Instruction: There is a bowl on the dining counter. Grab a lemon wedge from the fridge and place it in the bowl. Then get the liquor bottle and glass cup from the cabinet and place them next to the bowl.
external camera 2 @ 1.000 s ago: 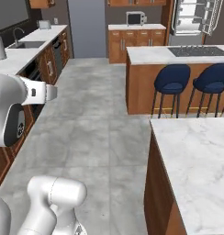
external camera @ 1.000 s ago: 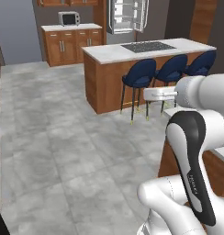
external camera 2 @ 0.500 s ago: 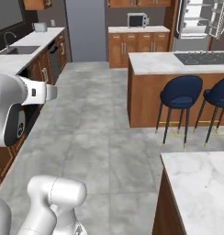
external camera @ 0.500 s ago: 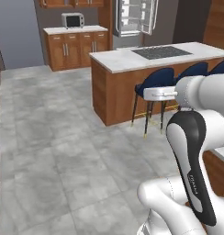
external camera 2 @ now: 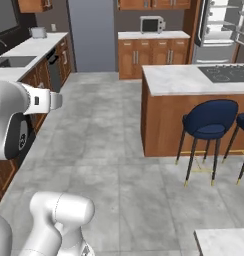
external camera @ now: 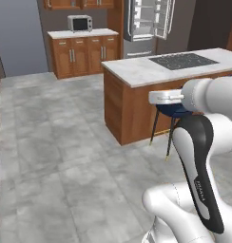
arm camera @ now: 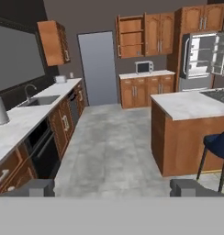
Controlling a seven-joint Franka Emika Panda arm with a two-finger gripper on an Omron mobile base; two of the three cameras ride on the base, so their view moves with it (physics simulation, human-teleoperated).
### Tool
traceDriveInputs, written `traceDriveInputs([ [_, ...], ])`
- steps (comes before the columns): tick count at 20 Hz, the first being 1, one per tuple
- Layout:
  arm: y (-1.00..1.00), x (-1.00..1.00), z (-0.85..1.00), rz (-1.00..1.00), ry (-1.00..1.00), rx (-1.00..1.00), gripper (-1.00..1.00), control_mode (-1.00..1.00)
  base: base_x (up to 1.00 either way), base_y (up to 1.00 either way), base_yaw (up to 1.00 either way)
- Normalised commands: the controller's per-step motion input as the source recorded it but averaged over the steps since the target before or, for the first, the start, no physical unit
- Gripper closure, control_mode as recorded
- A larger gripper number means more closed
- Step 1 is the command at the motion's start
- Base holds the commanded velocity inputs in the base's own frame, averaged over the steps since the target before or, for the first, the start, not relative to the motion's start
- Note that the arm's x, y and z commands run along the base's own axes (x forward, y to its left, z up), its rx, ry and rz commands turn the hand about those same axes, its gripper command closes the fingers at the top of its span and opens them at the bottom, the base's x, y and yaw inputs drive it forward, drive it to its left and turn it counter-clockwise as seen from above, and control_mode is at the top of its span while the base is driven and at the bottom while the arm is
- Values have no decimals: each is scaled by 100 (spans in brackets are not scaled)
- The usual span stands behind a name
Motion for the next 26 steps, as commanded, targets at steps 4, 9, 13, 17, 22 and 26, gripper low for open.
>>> traceDriveInputs([
  [4,0,0,0,0,0,0,-100,100,100,12,0],
  [9,0,0,0,0,0,0,-100,100,100,13,0],
  [13,0,0,0,0,0,0,-100,100,100,15,-3],
  [17,0,0,0,0,0,0,-100,100,100,14,-6],
  [22,0,0,0,0,0,0,-100,100,100,15,-10],
  [26,0,0,0,0,0,0,-100,100,100,17,-12],
])
